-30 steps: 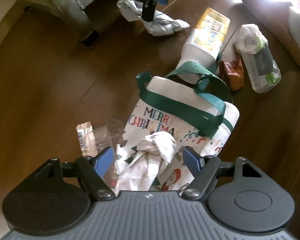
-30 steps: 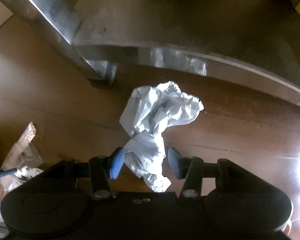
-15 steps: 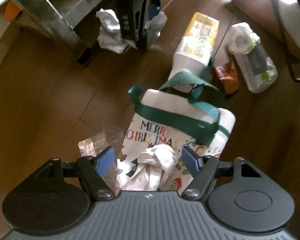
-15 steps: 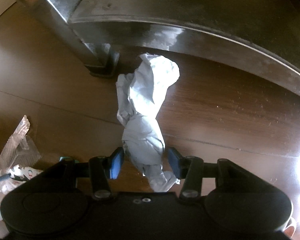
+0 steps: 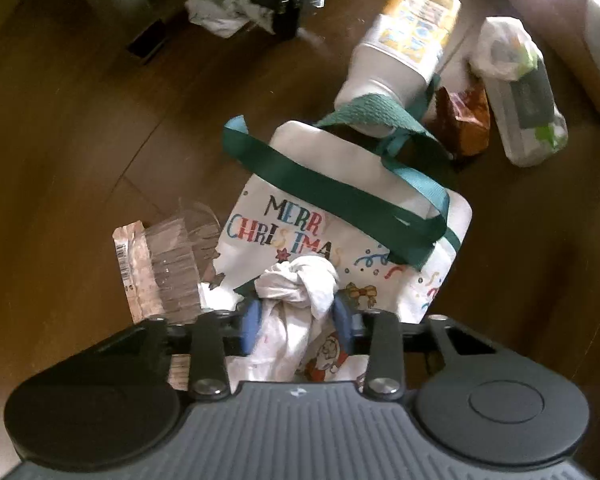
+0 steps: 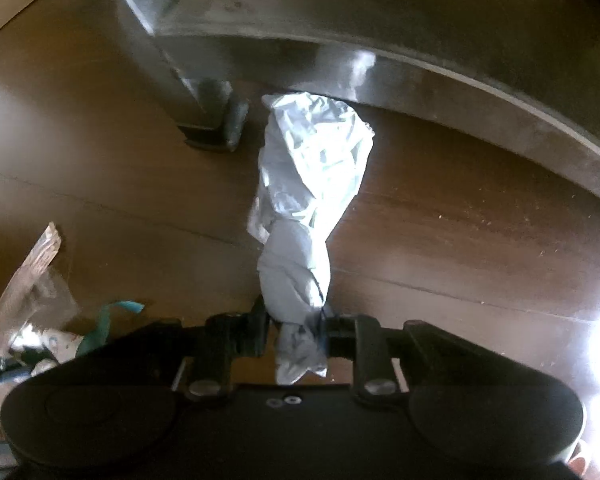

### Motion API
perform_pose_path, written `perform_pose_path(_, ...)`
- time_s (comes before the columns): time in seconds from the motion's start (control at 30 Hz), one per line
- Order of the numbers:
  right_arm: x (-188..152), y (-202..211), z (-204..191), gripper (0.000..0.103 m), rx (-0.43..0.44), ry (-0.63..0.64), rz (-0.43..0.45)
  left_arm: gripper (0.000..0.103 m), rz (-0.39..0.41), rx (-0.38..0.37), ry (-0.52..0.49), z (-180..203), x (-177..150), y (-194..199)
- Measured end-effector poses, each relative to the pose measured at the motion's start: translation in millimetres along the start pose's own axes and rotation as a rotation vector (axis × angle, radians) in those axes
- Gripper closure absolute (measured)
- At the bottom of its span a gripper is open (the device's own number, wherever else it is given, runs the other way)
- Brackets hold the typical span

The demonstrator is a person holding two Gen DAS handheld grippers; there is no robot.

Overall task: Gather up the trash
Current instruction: 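Lift the cloth with the left tool while the right tool carries the paper to the bin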

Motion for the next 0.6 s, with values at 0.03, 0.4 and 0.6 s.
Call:
perform_pose_path(0.03, 1.4, 5.7, 0.4, 0.082, 0.005, 0.010, 0.007, 0.072, 0.005, 0.002, 0.004, -1.4, 1.0, 1.4)
perform_pose_path(0.4, 2.5, 107.8, 8.4, 0.084, 0.010, 0.016, 0.007, 0.077, 0.080, -0.037, 0.166, -28.0, 25.7, 57.7)
perform_pose_path(0.6, -0.2, 185.3, -2.8, 0.084, 0.009, -0.004, 0.052, 0.077, 0.151, -0.040, 0.185, -30.3, 59.6, 119.3)
Point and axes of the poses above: each gripper's, at about its wrist camera, not at the fingertips, and y roughly against the way its jaws point, z to its right, x to its top, the point moved 10 cm from there along -y, roughly the way its jaws point, and after that the axes turned 13 degrees about z, right-handed, at the moved point
